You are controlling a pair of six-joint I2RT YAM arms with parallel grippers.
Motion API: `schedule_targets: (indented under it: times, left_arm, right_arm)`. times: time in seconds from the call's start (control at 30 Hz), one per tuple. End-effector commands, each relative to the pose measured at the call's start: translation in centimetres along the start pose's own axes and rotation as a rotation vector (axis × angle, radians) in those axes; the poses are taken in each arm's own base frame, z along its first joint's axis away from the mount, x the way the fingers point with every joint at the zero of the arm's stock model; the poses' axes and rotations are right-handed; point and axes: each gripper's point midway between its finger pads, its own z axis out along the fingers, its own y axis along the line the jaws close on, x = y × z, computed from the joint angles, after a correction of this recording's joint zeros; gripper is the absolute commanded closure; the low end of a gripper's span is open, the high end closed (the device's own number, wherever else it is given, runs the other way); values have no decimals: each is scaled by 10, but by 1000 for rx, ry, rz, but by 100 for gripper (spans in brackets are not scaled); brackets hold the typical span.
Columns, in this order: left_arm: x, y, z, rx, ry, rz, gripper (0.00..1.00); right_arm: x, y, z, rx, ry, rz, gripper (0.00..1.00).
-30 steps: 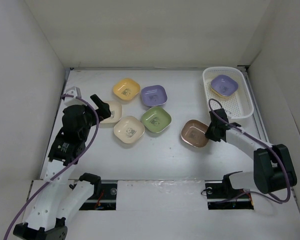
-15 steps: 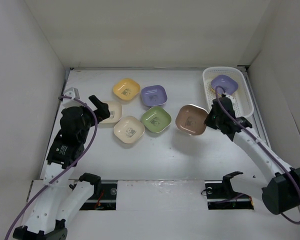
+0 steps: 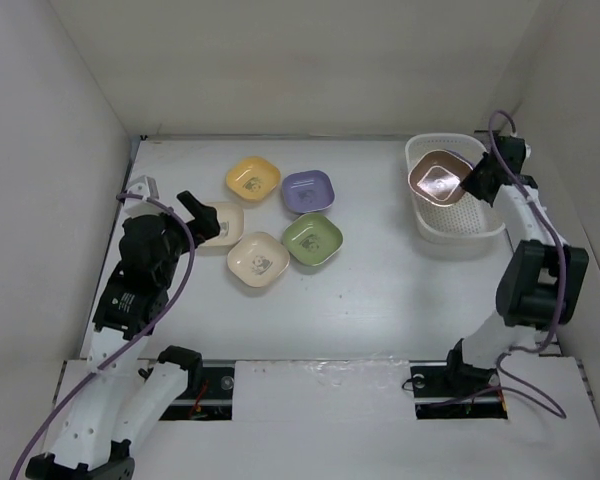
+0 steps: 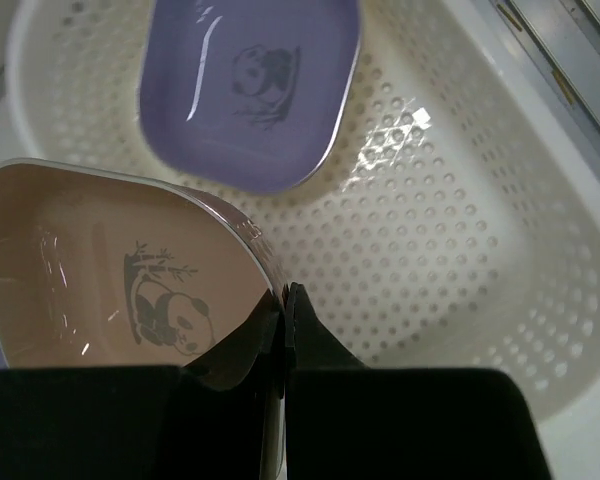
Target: Place the plates into the plastic bin on the countertop
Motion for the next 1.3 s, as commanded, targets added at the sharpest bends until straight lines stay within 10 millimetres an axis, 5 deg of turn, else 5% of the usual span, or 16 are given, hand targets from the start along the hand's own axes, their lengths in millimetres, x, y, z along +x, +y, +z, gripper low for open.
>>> schedule_targets:
  times: [0.0, 0.2, 0.47, 0.63, 0.67, 0.7, 0.8, 0.9, 1.07, 1.2, 1.23, 1.27]
  left_arm:
    - [-7, -10, -2, 54, -40, 4, 0]
    - [2, -9, 6, 40, 2, 15, 0]
    - [3, -10, 8, 48, 6, 24, 0]
    - [7, -11, 13, 47, 26, 28, 0]
    - [8, -11, 13, 47, 26, 28, 0]
    - [8, -11, 13, 47, 26, 28, 0]
    - [7, -11, 13, 47, 26, 38, 0]
    - [7, -11, 13, 47, 26, 38, 0]
    - [7, -9, 13, 39, 21, 38, 0]
    - [8, -5, 18, 12, 26, 42, 0]
    - [9, -2, 18, -4, 27, 45, 0]
    - [9, -2, 18, -5, 27, 45, 0]
  right_arm:
    - [-47, -1, 28, -59, -57, 7, 100]
    - [-81, -10, 64, -153, -53, 65, 100]
    - [-77, -25, 119, -121, -11, 104, 100]
    - [-85, -25, 132, -121, -36, 102, 100]
    - [-81, -25, 136, -125, -19, 112, 97]
    - [-81, -25, 136, -125, -19, 112, 74]
    - [-85, -17, 135, -139, -32, 105, 45]
    - [-94, 5, 123, -164, -62, 83, 1]
    - [-111, 68, 57, -204, -195, -64, 0]
    - [-67, 147, -7, -357, -202, -239, 0]
    - [-29, 168, -15, -378, -167, -281, 0]
    - [-18, 180, -29, -412, -165, -315, 0]
